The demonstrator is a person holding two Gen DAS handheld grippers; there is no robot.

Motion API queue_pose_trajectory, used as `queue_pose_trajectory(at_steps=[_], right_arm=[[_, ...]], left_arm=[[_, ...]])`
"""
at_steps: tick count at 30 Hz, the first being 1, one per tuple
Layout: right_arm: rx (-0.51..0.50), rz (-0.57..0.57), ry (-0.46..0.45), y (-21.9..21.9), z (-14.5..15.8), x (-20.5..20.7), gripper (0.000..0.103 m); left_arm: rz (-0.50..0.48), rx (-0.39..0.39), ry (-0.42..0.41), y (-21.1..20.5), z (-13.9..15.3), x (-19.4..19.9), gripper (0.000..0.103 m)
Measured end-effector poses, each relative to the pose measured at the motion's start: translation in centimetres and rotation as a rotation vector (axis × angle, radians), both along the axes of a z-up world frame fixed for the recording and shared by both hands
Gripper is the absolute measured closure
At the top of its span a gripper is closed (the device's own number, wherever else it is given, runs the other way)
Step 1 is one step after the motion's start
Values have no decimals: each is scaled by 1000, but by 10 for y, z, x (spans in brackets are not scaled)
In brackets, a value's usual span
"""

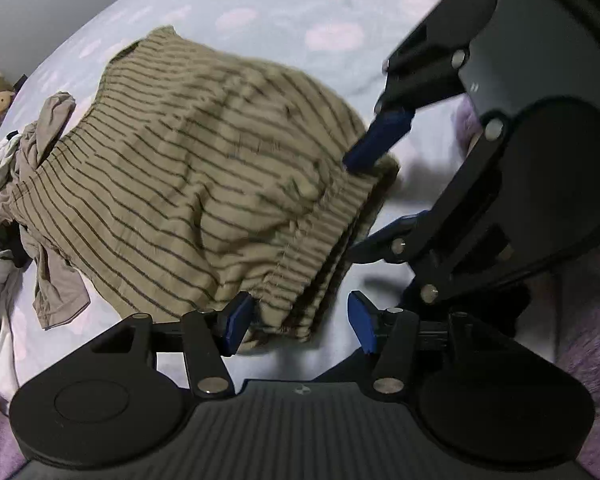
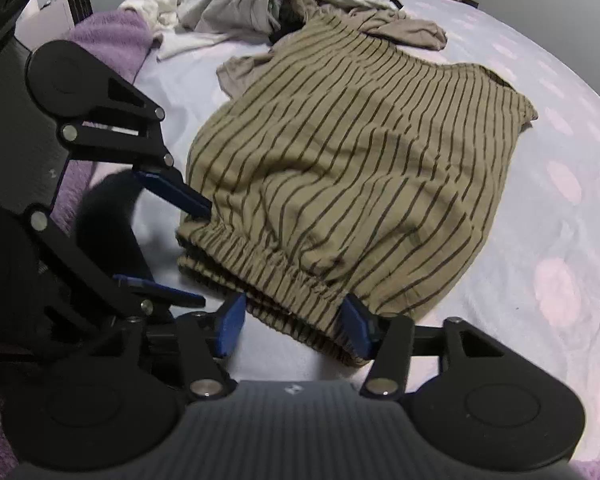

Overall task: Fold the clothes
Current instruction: 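Grasp the elastic waistband with both grippers side by side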

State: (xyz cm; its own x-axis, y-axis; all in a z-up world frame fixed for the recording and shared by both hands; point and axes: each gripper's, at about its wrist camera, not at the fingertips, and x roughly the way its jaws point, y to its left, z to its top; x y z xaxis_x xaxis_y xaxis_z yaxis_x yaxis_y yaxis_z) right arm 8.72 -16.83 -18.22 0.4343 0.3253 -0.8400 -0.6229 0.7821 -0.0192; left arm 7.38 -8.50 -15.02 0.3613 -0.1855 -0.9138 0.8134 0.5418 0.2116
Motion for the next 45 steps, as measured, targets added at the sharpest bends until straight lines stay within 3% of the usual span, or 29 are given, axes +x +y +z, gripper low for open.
queue_pose_trajectory(at_steps=[8,20,29,33,45], right_arm=[[-72,56,-9,13,-13,-3,34],[-71,43,-8,13,-12,-1,34],[-87,46,-29,12,-10,-2,34],[-113,82,-33,17,-11,-4,30],[-230,153,-109,33,-24,1,31]], left_arm=[[-3,66,11,-4,-22,3,48],[35,44,39,-1,-25,11,49],[80,14,53,7,-21,17,67],[126,-35,109,14,-16,31,72],[317,-224,267,44,-6,65,77]])
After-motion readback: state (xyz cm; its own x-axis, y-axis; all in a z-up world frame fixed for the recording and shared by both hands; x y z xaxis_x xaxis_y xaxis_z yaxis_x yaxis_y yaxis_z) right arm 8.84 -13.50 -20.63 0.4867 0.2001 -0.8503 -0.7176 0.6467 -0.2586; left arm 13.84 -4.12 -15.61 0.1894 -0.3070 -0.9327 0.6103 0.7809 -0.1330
